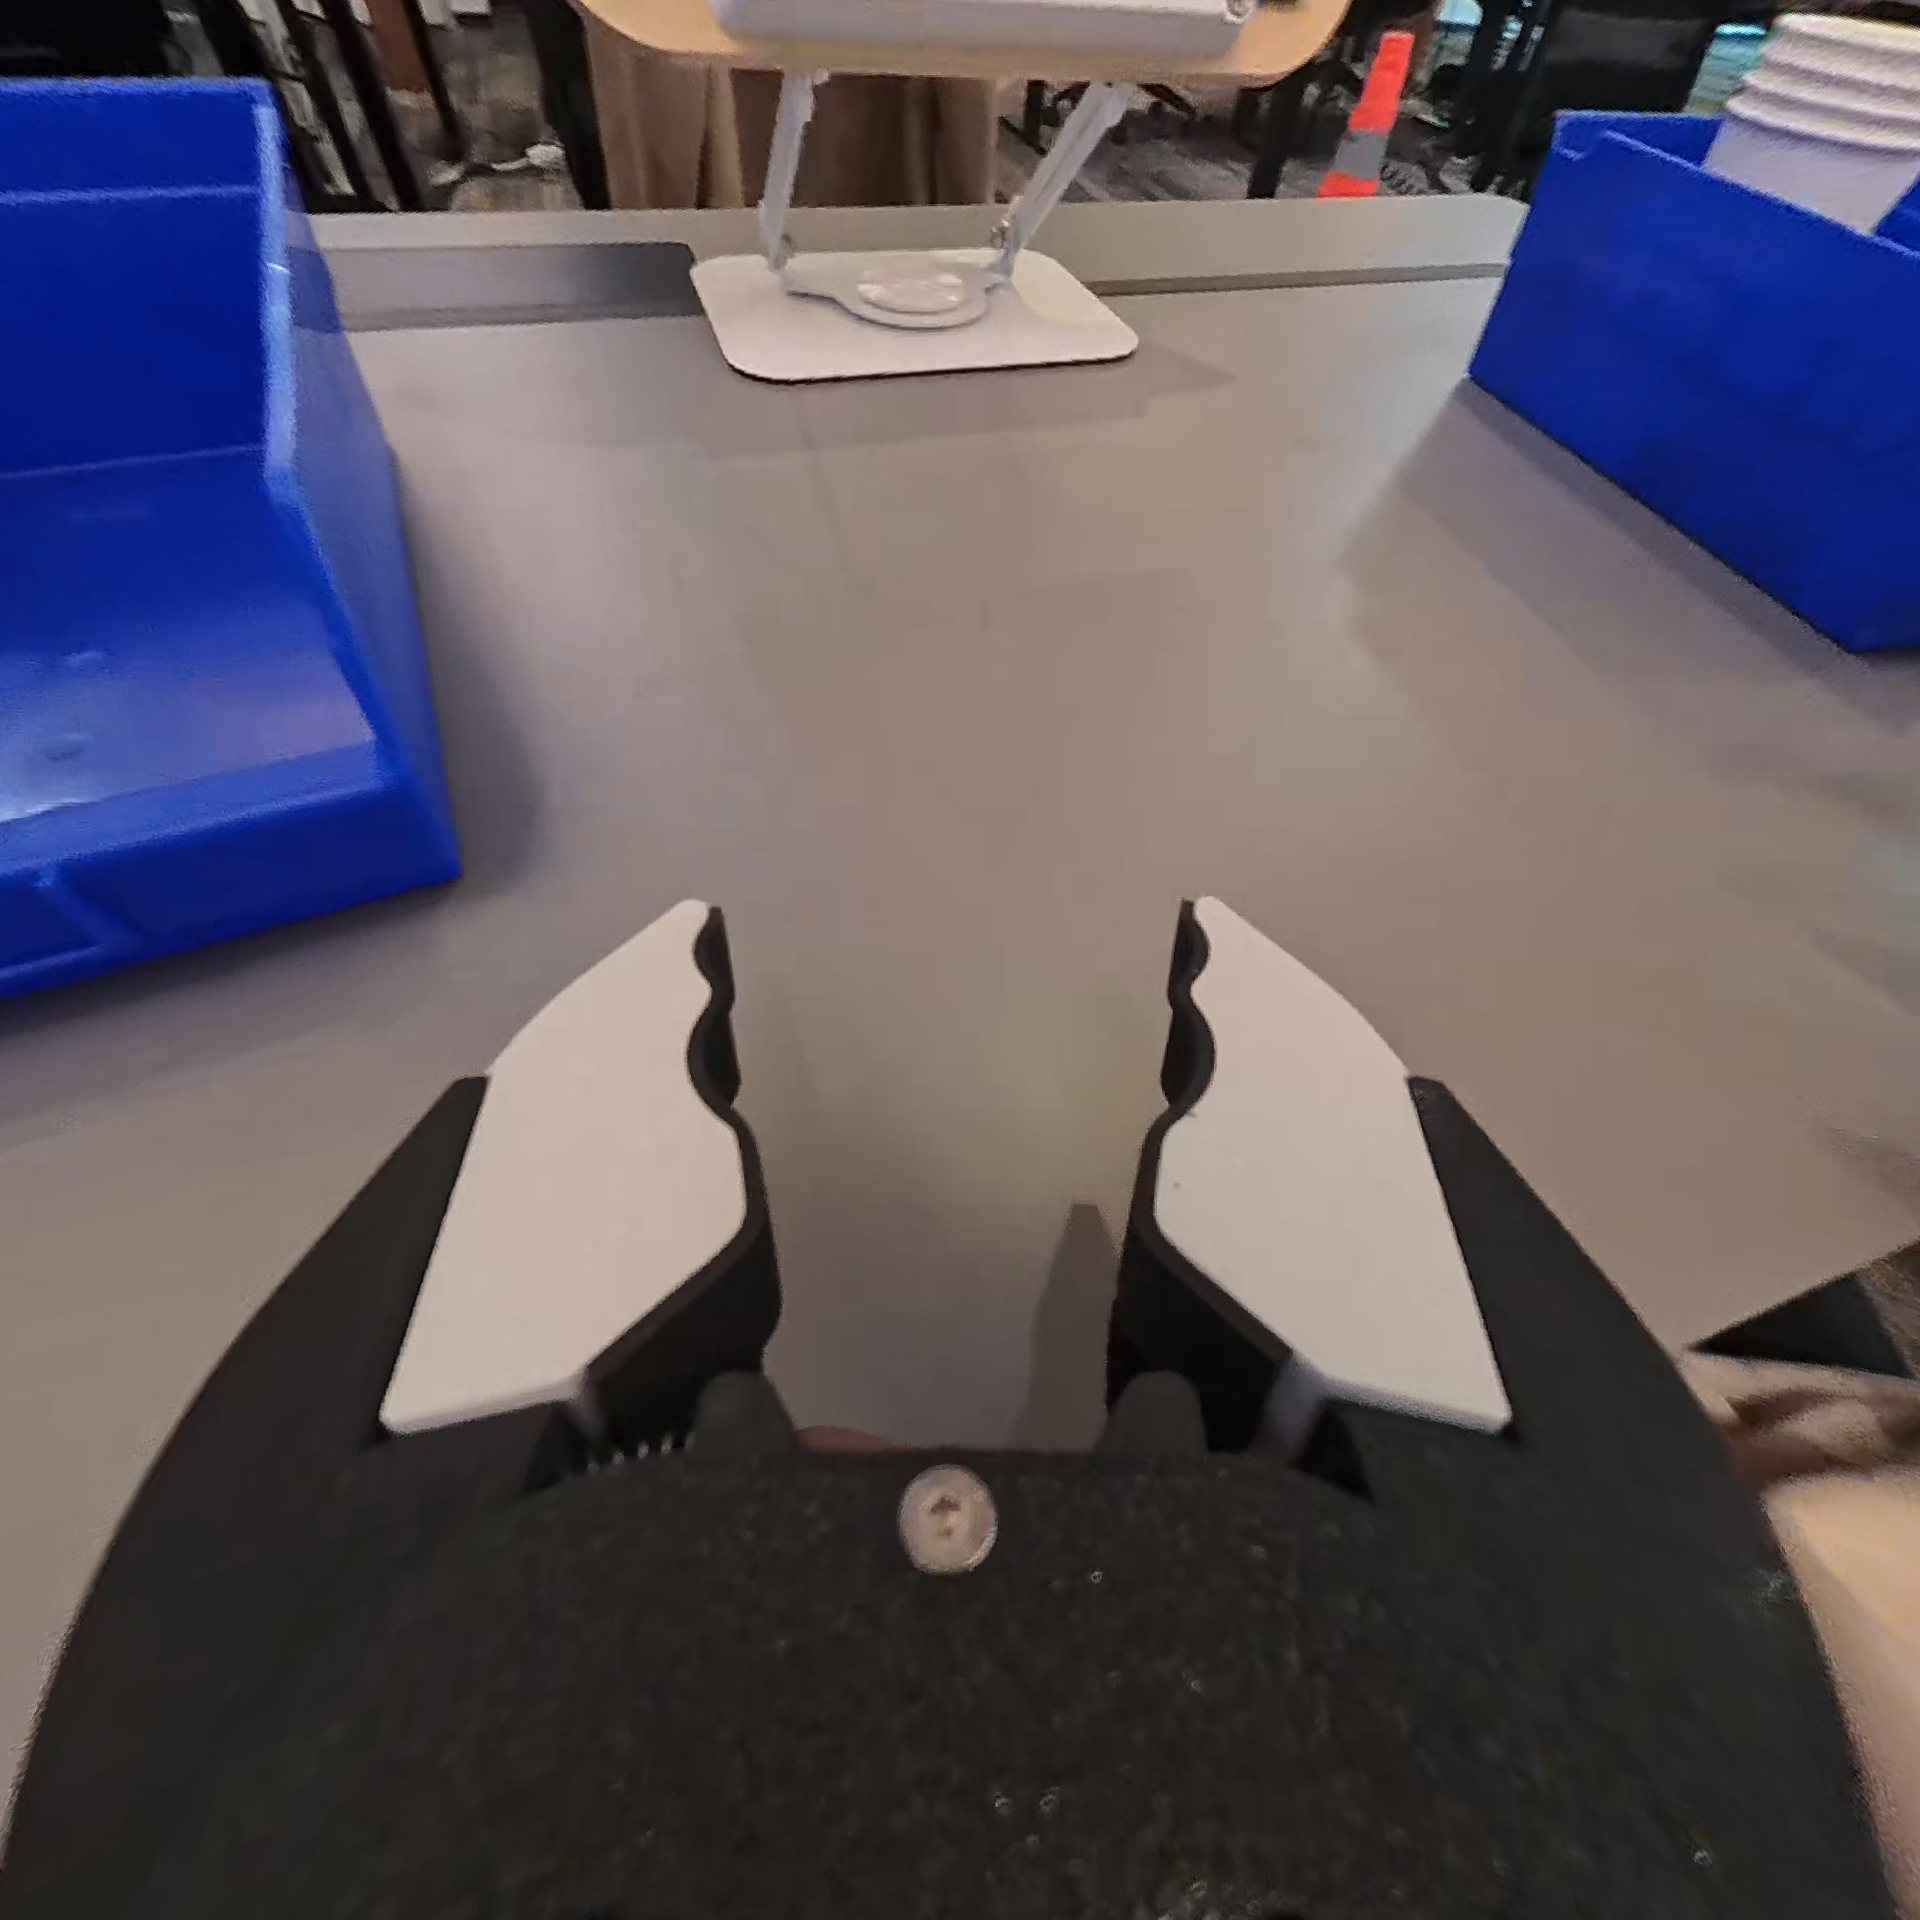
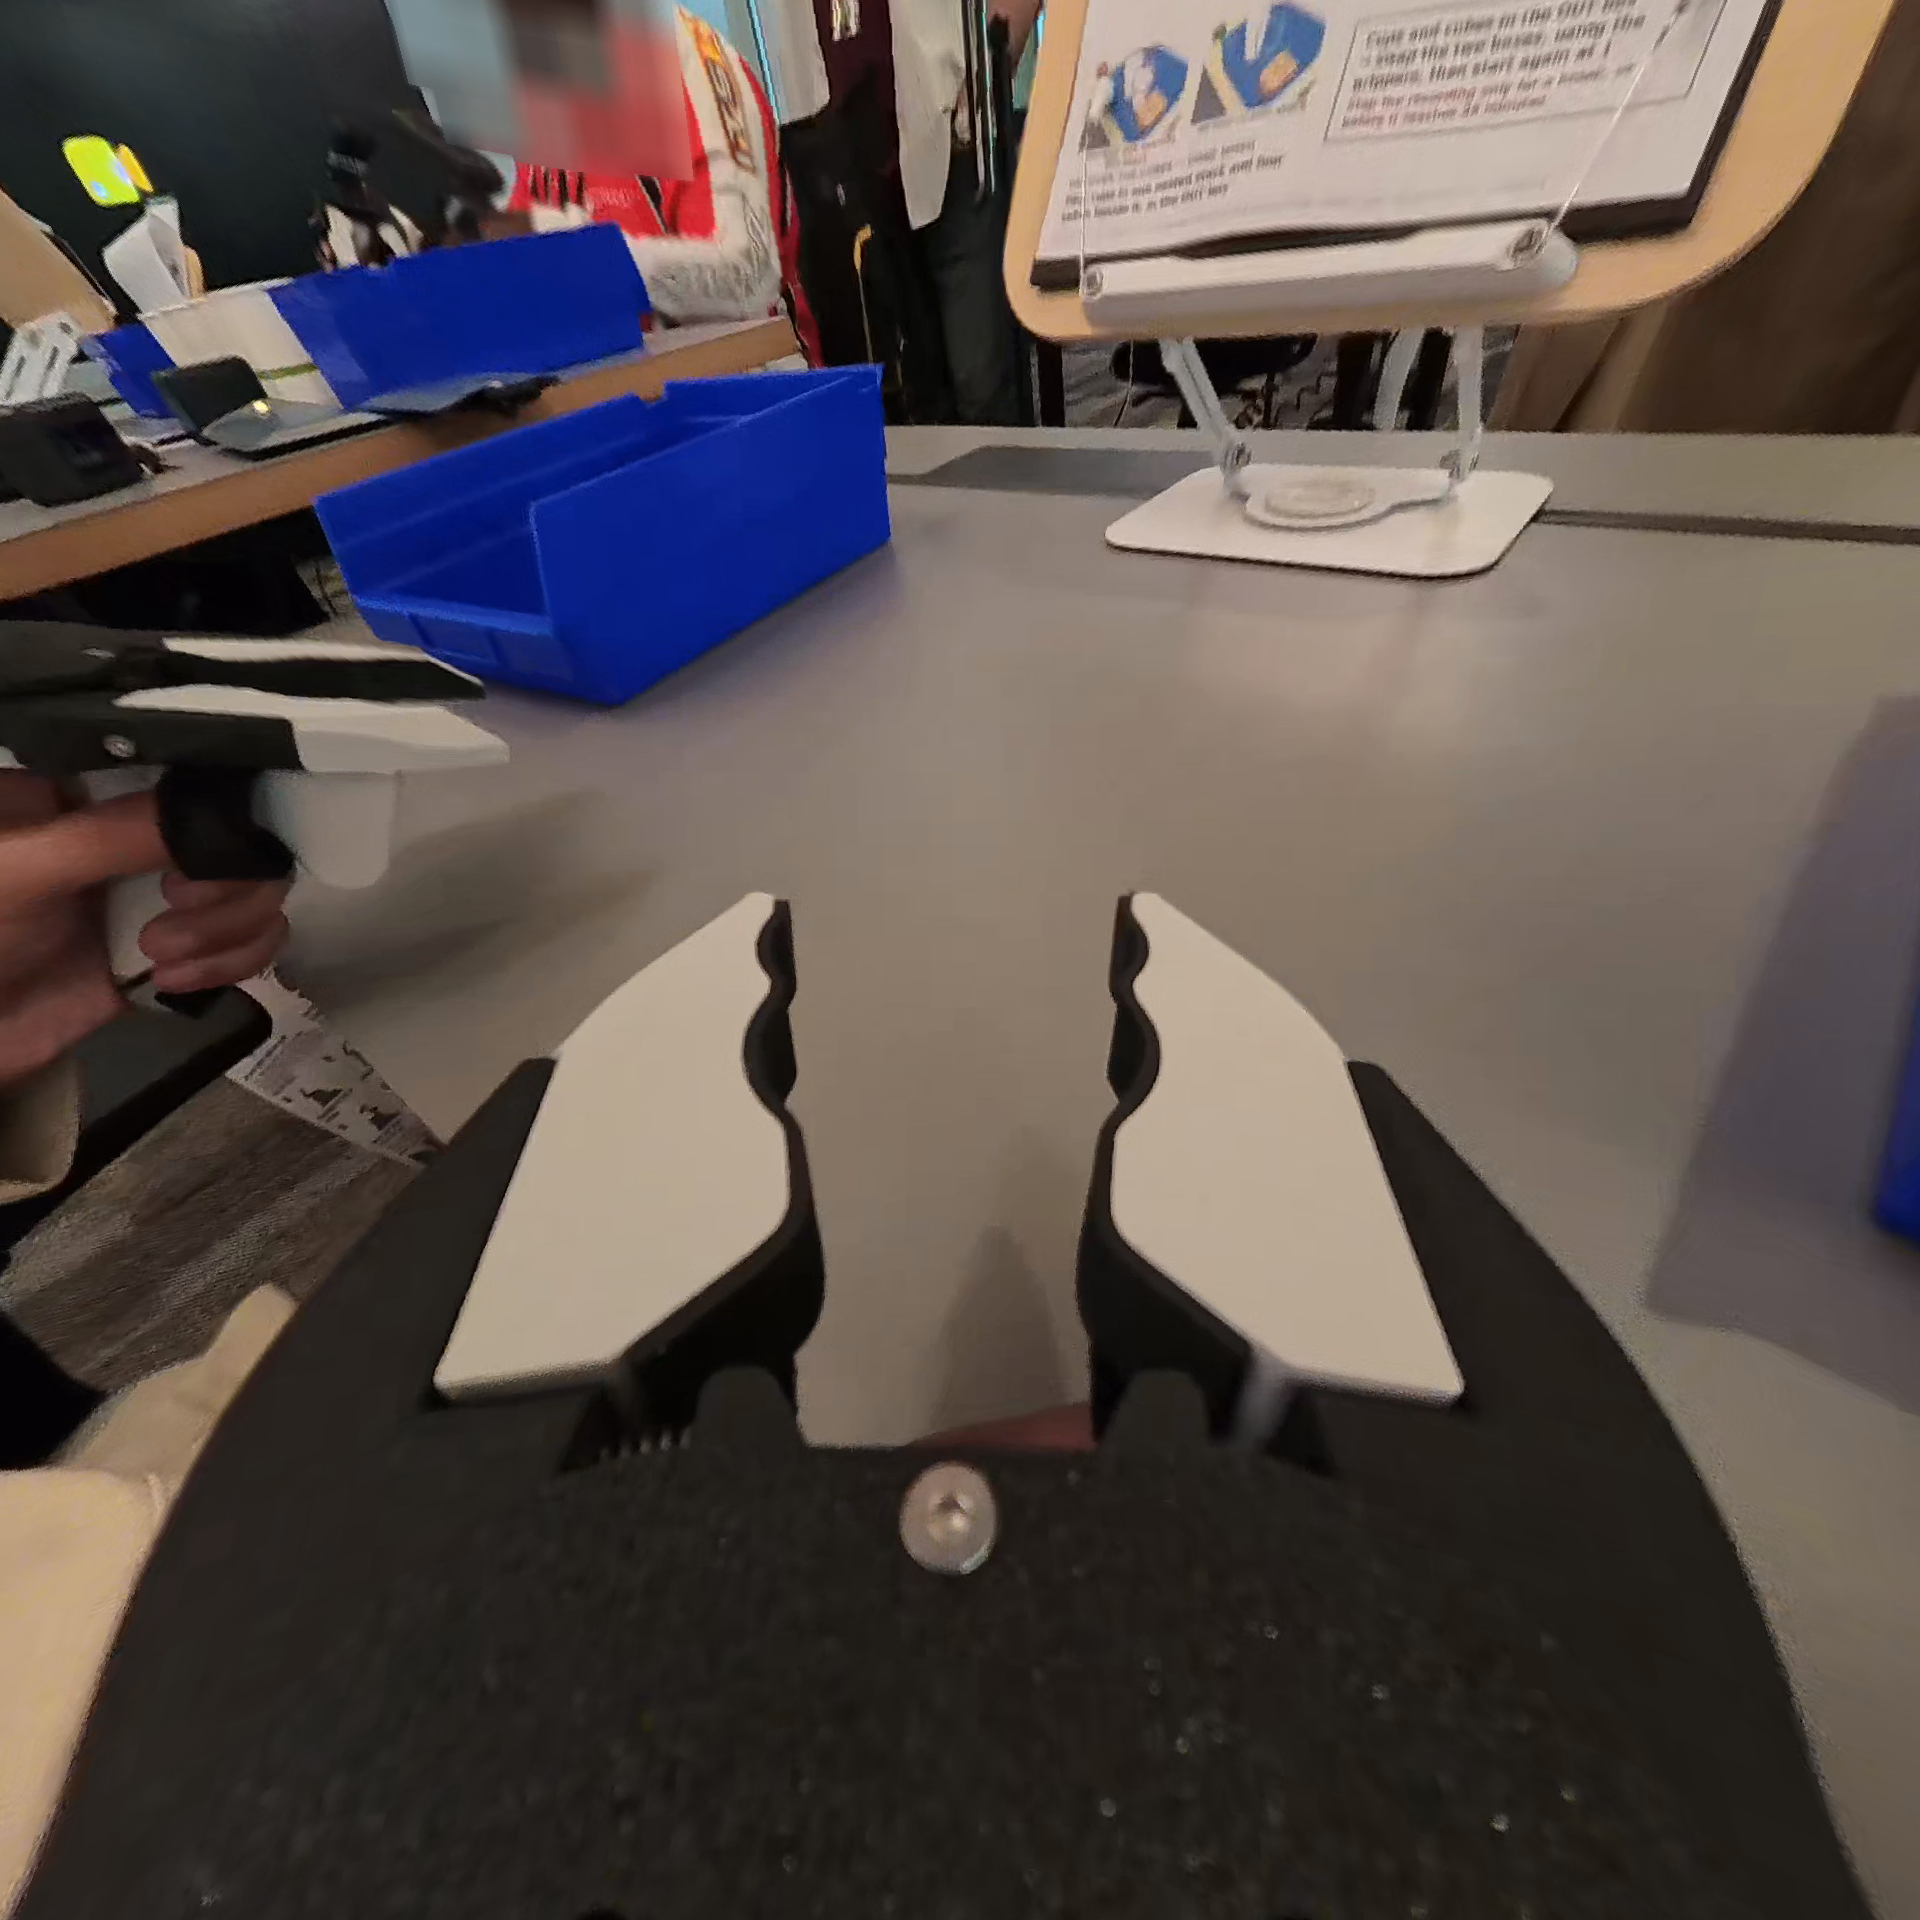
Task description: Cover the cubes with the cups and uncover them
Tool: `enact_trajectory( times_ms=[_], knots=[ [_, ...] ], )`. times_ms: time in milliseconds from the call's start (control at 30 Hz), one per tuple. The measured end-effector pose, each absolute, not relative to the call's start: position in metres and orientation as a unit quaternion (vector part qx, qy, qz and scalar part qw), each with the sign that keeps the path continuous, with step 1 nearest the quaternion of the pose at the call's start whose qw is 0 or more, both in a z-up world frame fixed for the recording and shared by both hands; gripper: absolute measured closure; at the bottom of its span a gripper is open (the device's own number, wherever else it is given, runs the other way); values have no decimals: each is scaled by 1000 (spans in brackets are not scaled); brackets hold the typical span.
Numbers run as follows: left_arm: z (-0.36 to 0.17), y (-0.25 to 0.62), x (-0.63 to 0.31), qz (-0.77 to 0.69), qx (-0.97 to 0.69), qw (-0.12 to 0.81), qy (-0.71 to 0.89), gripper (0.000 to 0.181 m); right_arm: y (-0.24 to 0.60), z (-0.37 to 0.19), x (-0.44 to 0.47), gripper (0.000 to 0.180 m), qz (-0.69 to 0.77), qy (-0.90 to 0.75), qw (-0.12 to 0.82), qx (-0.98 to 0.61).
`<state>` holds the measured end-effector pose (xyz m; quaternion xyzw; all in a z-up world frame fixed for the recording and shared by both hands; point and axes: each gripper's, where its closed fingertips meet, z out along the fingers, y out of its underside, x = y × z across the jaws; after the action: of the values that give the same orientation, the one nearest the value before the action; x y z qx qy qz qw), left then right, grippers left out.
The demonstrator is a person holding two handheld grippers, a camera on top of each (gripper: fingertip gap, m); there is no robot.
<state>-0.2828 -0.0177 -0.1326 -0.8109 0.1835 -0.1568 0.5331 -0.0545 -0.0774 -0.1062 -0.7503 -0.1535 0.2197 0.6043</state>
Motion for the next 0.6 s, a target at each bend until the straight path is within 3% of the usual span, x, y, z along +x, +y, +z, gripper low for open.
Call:
enact_trajectory(
  times_ms=[333, 500, 600],
  knots=[
    [-135, -20, -280, -149, -811, 529, 200, 105, -74, -102, -36, 116, 185, -136, 616, -754],
    [-137, -24, -276, -154, -814, 518, 211, 105, -55, -86, 56, 110, 78, 1, 661, -747],
    [-137, -25, -273, -150, -813, 518, 220, 106, -33, -100, 84, 99, 76, 45, 624, -776]
  ],
)
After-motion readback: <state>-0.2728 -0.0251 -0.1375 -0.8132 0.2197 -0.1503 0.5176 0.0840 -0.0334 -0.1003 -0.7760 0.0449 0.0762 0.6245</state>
